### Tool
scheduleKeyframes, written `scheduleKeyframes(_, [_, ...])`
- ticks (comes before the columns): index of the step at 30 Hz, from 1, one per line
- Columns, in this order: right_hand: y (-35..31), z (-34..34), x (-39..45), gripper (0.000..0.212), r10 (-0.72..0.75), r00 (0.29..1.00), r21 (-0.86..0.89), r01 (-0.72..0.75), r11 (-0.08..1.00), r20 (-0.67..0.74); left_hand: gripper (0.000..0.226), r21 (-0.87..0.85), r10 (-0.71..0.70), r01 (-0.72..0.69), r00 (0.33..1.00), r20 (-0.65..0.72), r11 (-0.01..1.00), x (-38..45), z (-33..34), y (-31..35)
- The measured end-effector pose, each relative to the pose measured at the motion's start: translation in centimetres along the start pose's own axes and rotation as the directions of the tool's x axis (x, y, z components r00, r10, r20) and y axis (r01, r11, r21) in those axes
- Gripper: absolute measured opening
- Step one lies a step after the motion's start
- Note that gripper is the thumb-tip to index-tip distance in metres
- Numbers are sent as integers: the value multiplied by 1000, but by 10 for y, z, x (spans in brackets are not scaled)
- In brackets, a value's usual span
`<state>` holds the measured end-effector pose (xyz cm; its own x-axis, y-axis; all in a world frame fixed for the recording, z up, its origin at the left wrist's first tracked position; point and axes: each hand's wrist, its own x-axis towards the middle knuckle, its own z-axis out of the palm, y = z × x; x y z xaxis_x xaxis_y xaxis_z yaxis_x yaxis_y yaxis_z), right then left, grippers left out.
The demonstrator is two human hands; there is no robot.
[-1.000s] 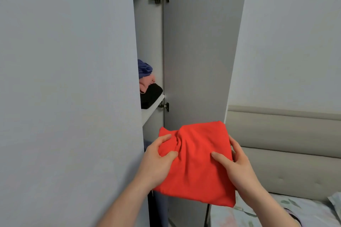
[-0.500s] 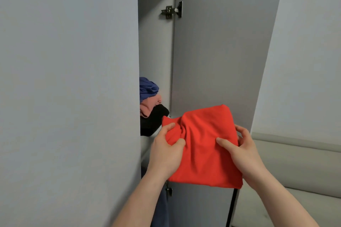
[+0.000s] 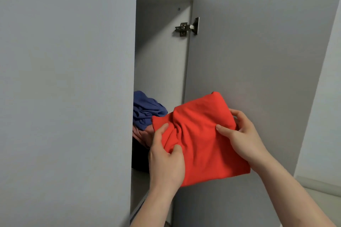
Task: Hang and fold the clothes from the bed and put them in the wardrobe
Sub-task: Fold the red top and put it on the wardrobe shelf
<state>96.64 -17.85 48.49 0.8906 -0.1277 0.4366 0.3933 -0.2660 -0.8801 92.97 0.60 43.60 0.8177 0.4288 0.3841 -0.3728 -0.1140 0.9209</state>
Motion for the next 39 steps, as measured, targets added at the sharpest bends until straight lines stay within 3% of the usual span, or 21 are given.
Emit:
scheduleKeyframes(11, [-34,62,134,48,-274,946,-167,302,939,171,65,10,76,-76,945,-318,997,81,28,14])
scheduleKeyframes(20, [-64,135,210,51,-273,908,-201,346,916,318,68,-35,14,-36,875,-483,999,131,33,26])
scheduleKeyframes(27, [-69,188,260,54,-256,883,-229,363,903,394,69,-60,-3,-45,775,-632,997,191,28,39])
scheduleKeyframes(30, [-54,207,272,55,-255,863,-277,398,874,436,67,-43,-6,-29,755,-655,999,207,25,27])
scheduleKeyframes(33, [-36,225,271,55,-300,822,-340,493,801,485,62,13,-30,50,777,-629,999,215,22,-1])
scheduleKeyframes(39, [4,250,257,39,-280,725,-407,614,676,630,60,85,-106,207,760,-641,975,213,13,-57])
